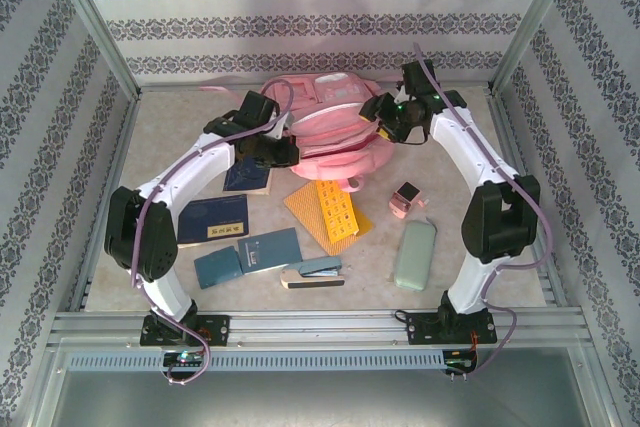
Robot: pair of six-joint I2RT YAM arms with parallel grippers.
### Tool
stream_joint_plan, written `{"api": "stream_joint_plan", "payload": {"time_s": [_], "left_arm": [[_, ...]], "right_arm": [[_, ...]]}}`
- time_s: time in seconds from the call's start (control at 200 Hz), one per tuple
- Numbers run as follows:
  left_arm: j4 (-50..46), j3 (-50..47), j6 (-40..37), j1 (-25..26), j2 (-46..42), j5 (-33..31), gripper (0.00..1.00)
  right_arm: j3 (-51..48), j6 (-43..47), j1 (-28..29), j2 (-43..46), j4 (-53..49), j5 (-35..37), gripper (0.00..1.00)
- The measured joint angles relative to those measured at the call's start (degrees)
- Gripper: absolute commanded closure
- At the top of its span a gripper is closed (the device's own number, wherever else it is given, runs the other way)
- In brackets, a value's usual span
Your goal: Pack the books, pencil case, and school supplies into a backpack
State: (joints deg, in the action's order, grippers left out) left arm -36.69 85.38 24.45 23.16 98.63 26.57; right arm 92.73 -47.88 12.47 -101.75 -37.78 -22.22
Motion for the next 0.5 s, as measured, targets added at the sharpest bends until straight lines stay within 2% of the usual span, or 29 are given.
{"api": "stream_joint_plan", "payload": {"time_s": [0.31,0.5], "left_arm": [[-0.2,6.0,3.0,2.1,0.0,1.6,1.0],[-0.2,6.2,4.2,3.4,0.2,1.7,1.0]], "right_arm": [[-2.9,-11.3,8.5,11.9,0.5,3.3,0.34],[-4.8,-18.5,12.6,12.5,3.2,4.0,0.35]]}}
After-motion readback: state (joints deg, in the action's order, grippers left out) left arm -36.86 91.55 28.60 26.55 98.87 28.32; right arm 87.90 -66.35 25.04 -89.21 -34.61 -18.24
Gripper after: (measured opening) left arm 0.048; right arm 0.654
